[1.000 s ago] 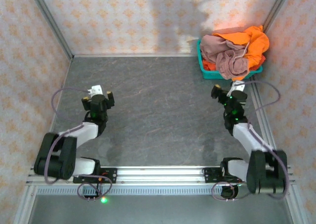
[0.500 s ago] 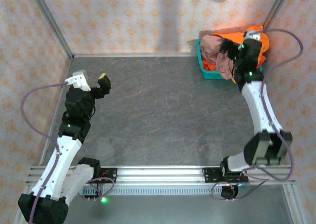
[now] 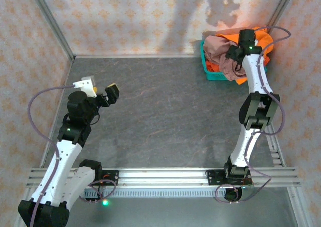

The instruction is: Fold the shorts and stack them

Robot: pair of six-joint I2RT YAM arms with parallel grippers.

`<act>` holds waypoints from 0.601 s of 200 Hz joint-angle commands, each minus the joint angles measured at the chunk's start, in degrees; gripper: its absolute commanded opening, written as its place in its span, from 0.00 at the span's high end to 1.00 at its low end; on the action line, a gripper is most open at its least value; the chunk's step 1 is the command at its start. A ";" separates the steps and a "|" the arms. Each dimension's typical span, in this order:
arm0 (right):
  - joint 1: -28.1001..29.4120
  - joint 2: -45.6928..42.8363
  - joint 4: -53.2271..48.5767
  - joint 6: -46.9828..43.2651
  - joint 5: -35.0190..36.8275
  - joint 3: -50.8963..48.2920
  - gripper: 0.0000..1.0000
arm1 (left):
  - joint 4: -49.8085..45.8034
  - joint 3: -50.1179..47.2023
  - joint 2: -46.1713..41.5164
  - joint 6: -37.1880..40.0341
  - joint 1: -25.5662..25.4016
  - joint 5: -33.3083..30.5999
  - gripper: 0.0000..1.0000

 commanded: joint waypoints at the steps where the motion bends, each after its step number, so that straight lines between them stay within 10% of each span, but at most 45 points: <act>1: 0.35 2.53 -3.33 -2.34 -0.02 3.93 0.10 | -1.78 1.46 0.95 -1.28 -0.37 2.38 0.00; 120: 2.17 14.76 -9.06 -10.82 1.32 13.81 0.28 | -1.28 1.52 3.59 -3.10 -0.34 2.72 0.00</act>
